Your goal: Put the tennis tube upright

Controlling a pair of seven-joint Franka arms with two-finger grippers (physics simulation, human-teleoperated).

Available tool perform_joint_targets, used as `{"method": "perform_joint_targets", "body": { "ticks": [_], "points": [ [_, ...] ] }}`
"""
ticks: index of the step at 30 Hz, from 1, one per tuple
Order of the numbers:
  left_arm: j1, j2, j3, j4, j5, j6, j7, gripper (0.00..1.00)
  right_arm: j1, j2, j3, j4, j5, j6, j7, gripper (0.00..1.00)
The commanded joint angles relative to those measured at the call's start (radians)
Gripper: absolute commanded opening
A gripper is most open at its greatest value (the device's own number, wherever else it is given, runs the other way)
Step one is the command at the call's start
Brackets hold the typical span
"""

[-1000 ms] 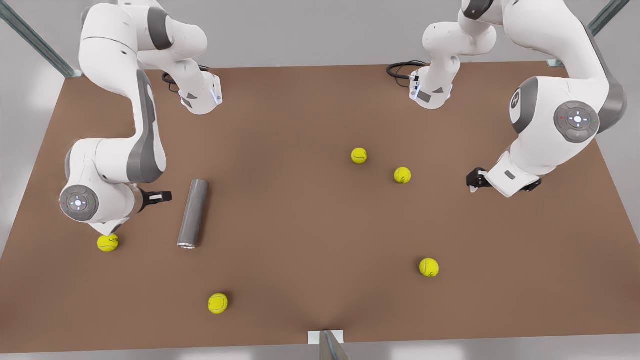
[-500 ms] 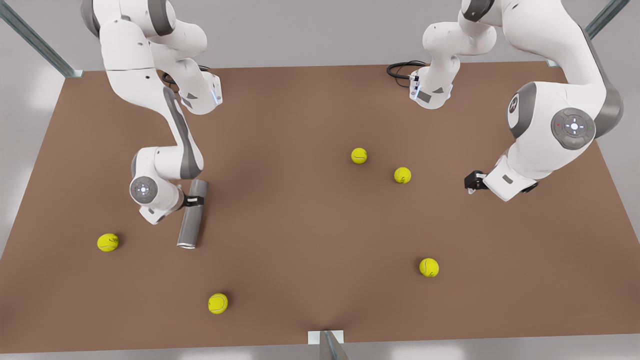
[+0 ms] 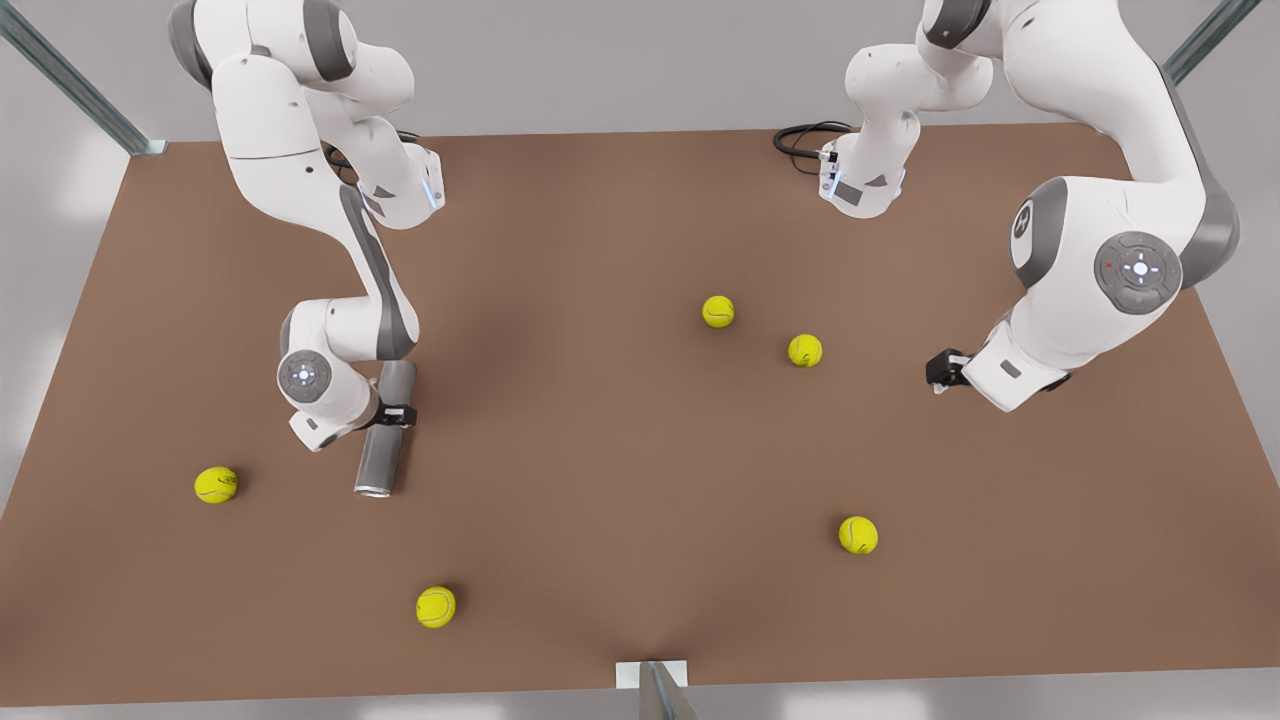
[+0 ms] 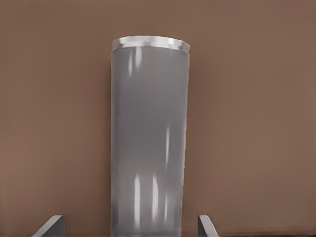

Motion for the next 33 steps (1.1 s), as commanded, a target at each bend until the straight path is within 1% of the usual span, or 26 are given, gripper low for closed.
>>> {"method": "perform_joint_targets", "body": {
  "ticks": [1,15,19,33],
  "points": [
    [0.0,0.0,0.0,0.001,0.001,0.001,-0.008,1.0,0.0,0.009,0.0,0.002,0.003,-0.03,0.231,1.0],
    [-0.002,0.014,0.0,0.001,0.001,0.008,-0.008,1.0,-0.008,0.126,0.0,0.034,0.026,-0.012,0.225,1.0],
    [-0.002,0.014,0.0,0.001,0.001,0.008,-0.011,1.0,-0.008,0.126,0.0,0.035,0.024,-0.024,0.128,1.0],
    [-0.002,0.011,-0.002,0.004,0.001,0.007,-0.039,1.0,-0.015,0.143,0.0,0.035,0.024,-0.032,0.078,1.0]
  ]
}}
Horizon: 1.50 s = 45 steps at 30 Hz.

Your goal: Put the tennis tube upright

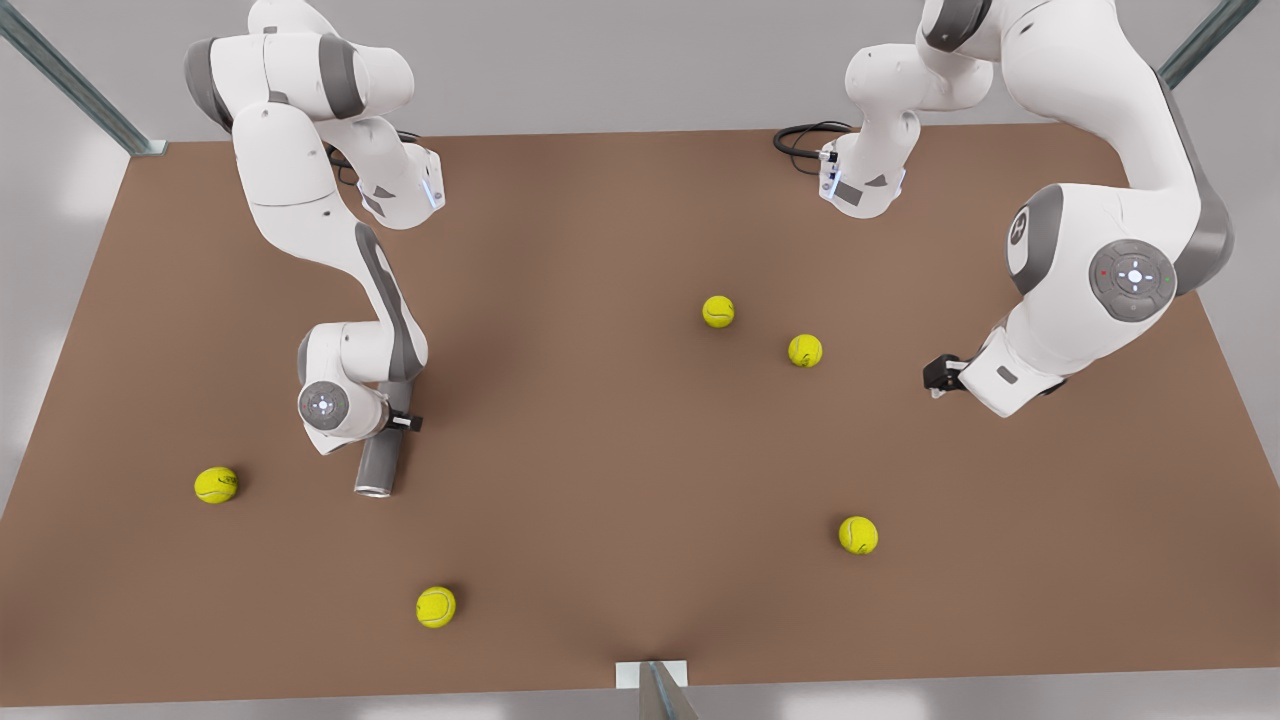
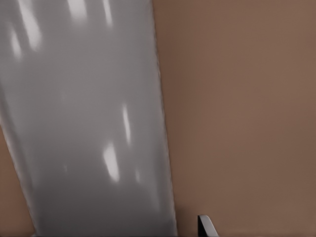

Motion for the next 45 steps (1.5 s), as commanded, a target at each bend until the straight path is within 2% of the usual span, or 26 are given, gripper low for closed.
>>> {"method": "perform_joint_targets", "body": {
  "ticks": [1,5,7,8,11,20,23,30,34,36,41,43,45],
  "points": [
    [0.0,-0.001,-0.001,0.001,0.001,-0.001,-0.025,1.0,-0.001,-0.002,0.001,0.002,0.001,-0.017,-0.039,1.0],
    [0.0,-0.001,-0.001,0.001,0.001,-0.001,-0.031,1.0,-0.001,0.0,0.001,0.008,0.001,-0.025,-0.039,0.93],
    [-0.001,-0.001,-0.001,0.001,0.001,-0.001,-0.033,1.0,-0.003,0.0,0.0,0.008,0.001,-0.025,-0.039,0.82],
    [-0.001,-0.001,-0.001,0.001,0.001,-0.001,-0.033,1.0,-0.003,0.0,0.0,0.008,0.001,-0.025,-0.039,0.74],
    [-0.001,0.0,-0.001,0.001,-0.001,-0.001,-0.036,1.0,-0.003,0.0,0.0,0.011,0.001,-0.026,-0.039,0.63],
    [-0.026,-0.001,-0.002,0.001,-0.007,-0.003,-0.083,1.0,-0.006,-0.014,0.009,0.042,0.0,-0.071,-0.061,0.63],
    [-0.029,-0.001,-0.002,0.001,-0.007,-0.003,-0.092,1.0,-0.004,-0.023,0.015,0.097,-0.003,-0.153,-0.094,0.63],
    [-0.058,-0.004,-0.002,0.001,-0.009,-0.004,-0.138,1.0,0.08,-0.045,0.112,0.281,-0.014,-0.186,-0.22,0.63],
    [-0.055,-0.003,0.006,0.001,-0.005,-0.001,-0.134,1.0,0.157,0.034,0.116,0.463,-0.02,-0.183,-0.608,0.63],
    [-0.055,-0.001,0.009,0.001,-0.004,-0.001,-0.134,1.0,0.203,0.055,0.116,0.494,-0.048,-0.175,-0.749,0.63],
    [-0.055,0.007,0.01,0.001,-0.004,0.0,-0.14,1.0,0.24,0.152,0.153,0.672,-0.109,-0.167,-1.34,0.63],
    [-0.055,0.007,0.009,0.001,-0.009,0.0,-0.145,1.0,0.24,0.173,0.189,0.712,-0.226,-0.157,-1.427,0.63],
    [-0.057,0.007,0.01,0.001,-0.009,0.0,-0.145,1.0,0.241,0.198,0.216,0.723,-0.235,-0.081,-1.496,0.63]
  ]
}}
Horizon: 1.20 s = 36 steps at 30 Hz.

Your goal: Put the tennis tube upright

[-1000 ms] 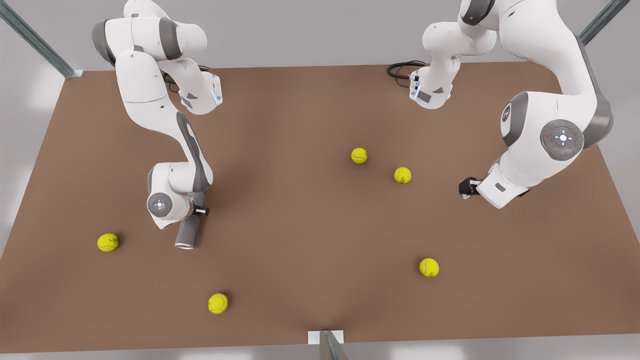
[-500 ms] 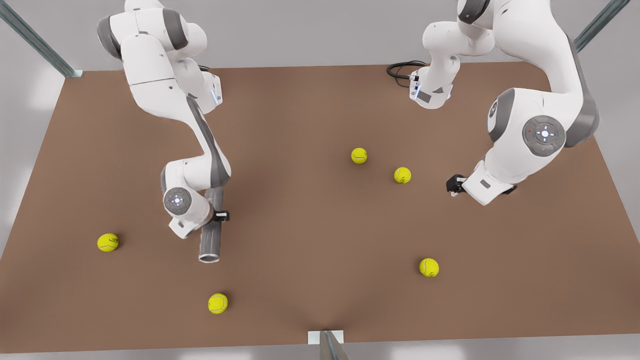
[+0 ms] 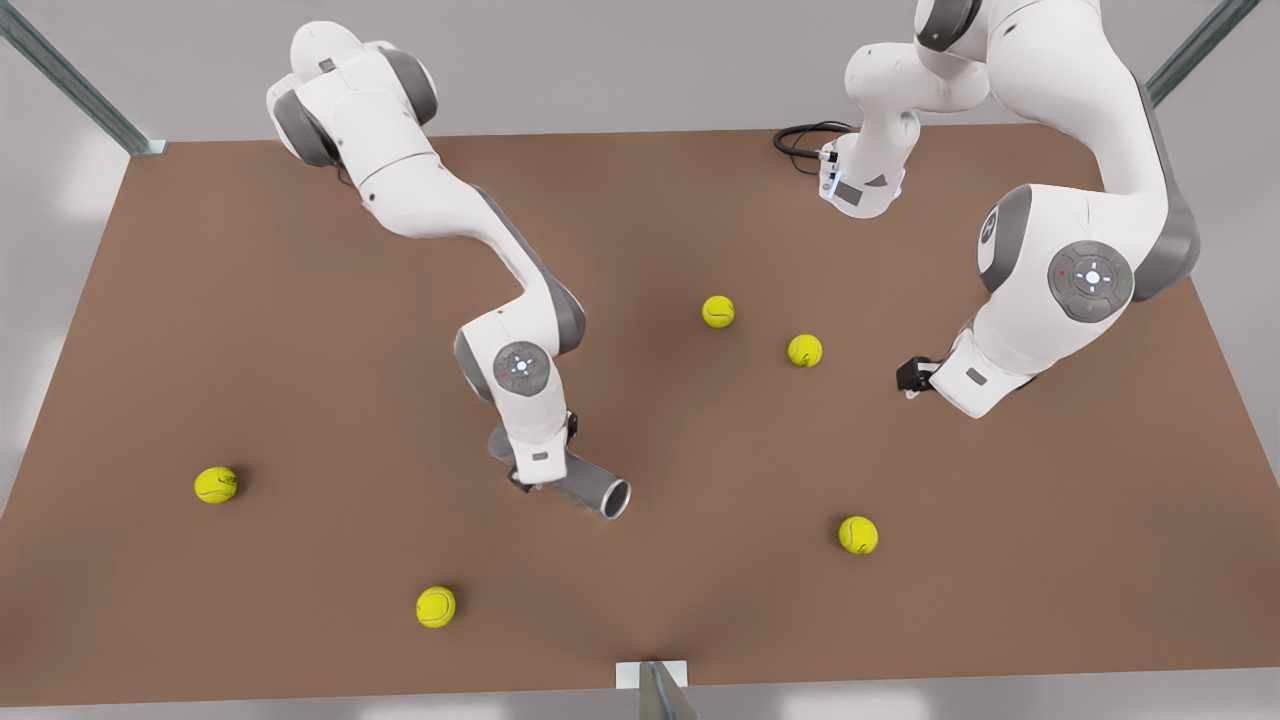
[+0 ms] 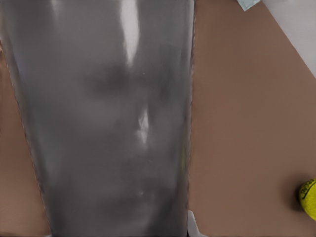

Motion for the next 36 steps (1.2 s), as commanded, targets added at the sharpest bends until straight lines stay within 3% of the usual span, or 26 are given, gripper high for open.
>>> {"method": "perform_joint_targets", "body": {
  "ticks": [1,3,6,12,19,29,30,31,36],
  "points": [
    [-0.001,-0.001,0.0,-0.001,0.001,0.0,-0.035,1.0,0.016,0.02,0.013,0.027,-0.101,0.054,-0.841,0.63],
    [0.001,-0.001,0.0,0.0,0.001,0.0,-0.035,1.0,0.031,0.031,0.018,0.03,-0.188,0.054,-0.887,0.63],
    [-0.001,-0.001,0.0,-0.001,0.007,0.0,-0.035,1.0,0.096,0.063,0.015,0.032,-0.19,0.157,-0.91,0.63],
    [0.001,-0.001,0.0,0.002,0.01,-0.001,-0.032,1.0,0.168,0.138,0.012,0.107,-0.179,0.16,-0.791,0.63],
    [-0.001,0.003,0.0,0.014,0.024,-0.006,-0.032,1.0,0.188,0.15,0.009,0.088,0.149,0.106,-0.422,0.63],
    [-0.001,0.026,-0.006,0.014,0.024,-0.001,-0.034,1.0,0.209,0.209,0.007,0.093,0.155,0.128,-0.373,0.64],
    [-0.001,0.026,-0.006,0.014,0.024,-0.001,-0.035,1.0,0.211,0.209,0.007,0.096,0.157,0.128,-0.372,0.73],
    [-0.001,0.026,-0.006,0.014,0.024,-0.001,-0.035,1.0,0.211,0.209,0.006,0.095,0.157,0.143,-0.373,1.0],
    [-0.001,0.026,-0.006,0.014,0.025,-0.001,-0.035,1.0,0.211,0.206,0.004,0.093,0.155,0.149,-0.379,1.0]
  ]
}}
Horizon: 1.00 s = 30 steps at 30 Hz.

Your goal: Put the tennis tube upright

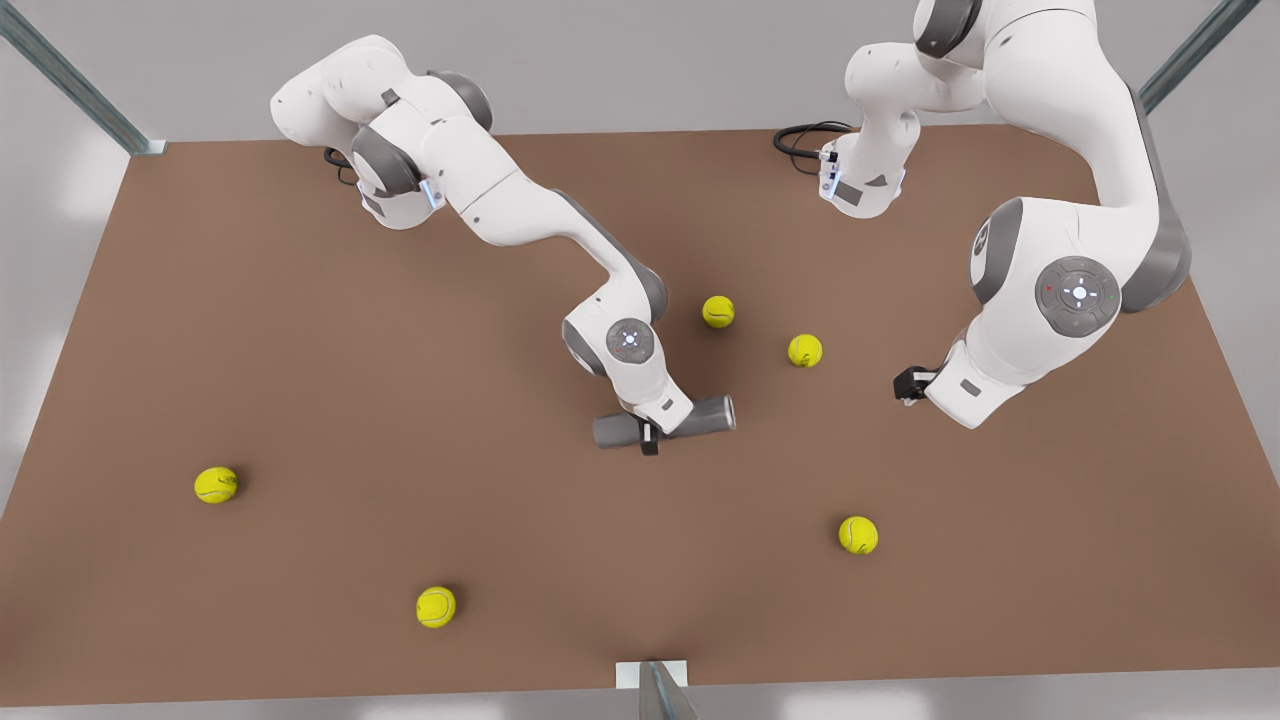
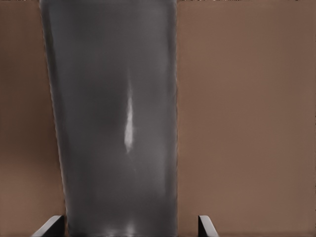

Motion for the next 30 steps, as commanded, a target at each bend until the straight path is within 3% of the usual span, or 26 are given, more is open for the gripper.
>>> {"method": "perform_joint_targets", "body": {
  "ticks": [1,12,16,17,18,22,24,27,30],
  "points": [
    [0.0,-0.001,0.0,0.0,0.001,0.0,-0.006,1.0,0.0,-0.003,0.0,0.002,0.002,0.009,0.036,1.0],
    [0.0,-0.01,-0.003,0.0,-0.013,-0.008,-0.198,1.0,-0.011,-0.067,0.003,0.01,-0.006,-0.011,0.039,1.0],
    [-0.028,0.0,-0.008,0.002,-0.074,0.001,-0.556,1.0,-0.1,-0.27,0.001,0.022,-0.006,-0.33,0.047,1.0],
    [-0.048,0.006,-0.008,0.002,-0.079,0.035,-0.694,1.0,-0.136,-0.34,-0.038,0.014,0.003,-0.451,0.105,1.0],
    [-0.074,0.013,-0.008,0.002,-0.125,0.099,-0.908,1.0,-0.166,-0.388,-0.132,0.013,0.019,-0.606,0.199,1.0],
    [-0.235,0.091,-0.005,0.002,-0.13,0.234,-1.615,1.0,-0.265,-0.486,-0.334,-0.016,0.019,-0.887,0.705,1.0],
    [-0.275,0.144,-0.005,0.008,-0.134,0.293,-1.952,1.0,-0.383,-0.627,-0.336,-0.081,0.0,-0.959,0.917,1.0],
    [-0.327,0.203,-0.005,0.016,-0.131,0.34,-2.247,1.0,-0.468,-0.836,-0.336,-0.165,-0.026,-0.983,0.932,1.0],
    [-0.347,0.232,-0.006,0.014,-0.136,0.389,-2.354,1.0,-0.503,-0.802,-0.334,-0.136,-0.027,-1.058,0.932,1.0]
  ]
}}
